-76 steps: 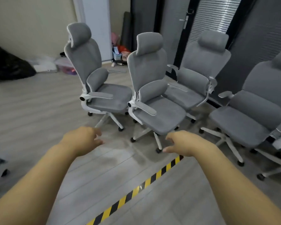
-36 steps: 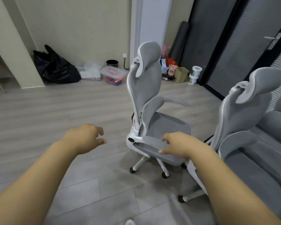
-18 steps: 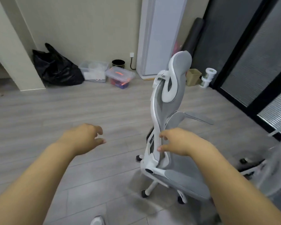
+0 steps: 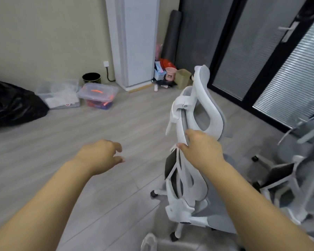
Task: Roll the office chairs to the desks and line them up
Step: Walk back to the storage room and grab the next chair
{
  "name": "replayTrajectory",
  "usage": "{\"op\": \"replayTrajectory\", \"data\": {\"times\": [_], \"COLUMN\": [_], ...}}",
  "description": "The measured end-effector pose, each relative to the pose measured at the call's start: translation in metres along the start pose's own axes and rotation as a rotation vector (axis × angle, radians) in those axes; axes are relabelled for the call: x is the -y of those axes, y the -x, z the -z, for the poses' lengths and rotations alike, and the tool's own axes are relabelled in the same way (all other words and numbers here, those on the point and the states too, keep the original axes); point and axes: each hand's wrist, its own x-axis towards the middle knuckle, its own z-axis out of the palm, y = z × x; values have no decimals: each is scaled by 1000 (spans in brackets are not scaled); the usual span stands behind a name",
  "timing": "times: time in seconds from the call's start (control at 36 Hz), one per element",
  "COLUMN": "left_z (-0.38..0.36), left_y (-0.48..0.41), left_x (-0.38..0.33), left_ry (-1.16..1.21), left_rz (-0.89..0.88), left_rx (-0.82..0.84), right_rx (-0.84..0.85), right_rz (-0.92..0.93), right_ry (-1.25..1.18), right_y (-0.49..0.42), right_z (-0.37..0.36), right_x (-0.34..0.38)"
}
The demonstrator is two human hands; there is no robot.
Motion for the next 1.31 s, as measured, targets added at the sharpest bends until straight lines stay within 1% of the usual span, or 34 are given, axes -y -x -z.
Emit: {"op": "replayTrajectory", "data": {"times": [0.08, 0.22, 0.31, 0.42, 0.53, 0.64, 0.72, 0.86, 0.97, 1.06, 1.11, 1.19, 1.31], "left_z": [11, 26, 37, 50, 57, 64, 68, 71, 65, 57, 50, 44, 40], "left_y": [-41, -106, -141, -185, -219, -251, -269, -290, -301, -305, -301, -292, -279], "left_x": [9, 16, 12, 2, -19, -41, -55, -66, -70, -75, -79, -77, -65], "left_ry": [-4, -12, -15, -34, -53, -79, -76, -66, 2, 38, 56, 95, 25], "left_rz": [-30, -82, -145, -242, -382, -536, -643, -872, -1031, -1160, -1264, -1348, -1502], "left_rx": [-17, 3, 16, 17, 50, 27, -7, -69, -105, -122, -125, -83, -25], "right_rx": [-15, 102, 160, 262, 268, 223, 163, 67, -26, -56, -72, -109, -132], "right_rz": [-70, -169, -187, -247, -301, -339, -401, -580, -733, -812, -866, -938, -979], "right_ry": [26, 93, 151, 150, 156, 180, 178, 140, 61, 45, 35, 66, 72], "right_y": [-31, -76, -95, -112, -115, -111, -105, -90, -71, -56, -44, -23, 7], "right_z": [-6, -22, -25, -18, -16, -21, -24, -31, -35, -39, -42, -47, -55], "right_x": [10, 19, 19, 20, 21, 23, 30, 44, 51, 57, 61, 67, 76]}}
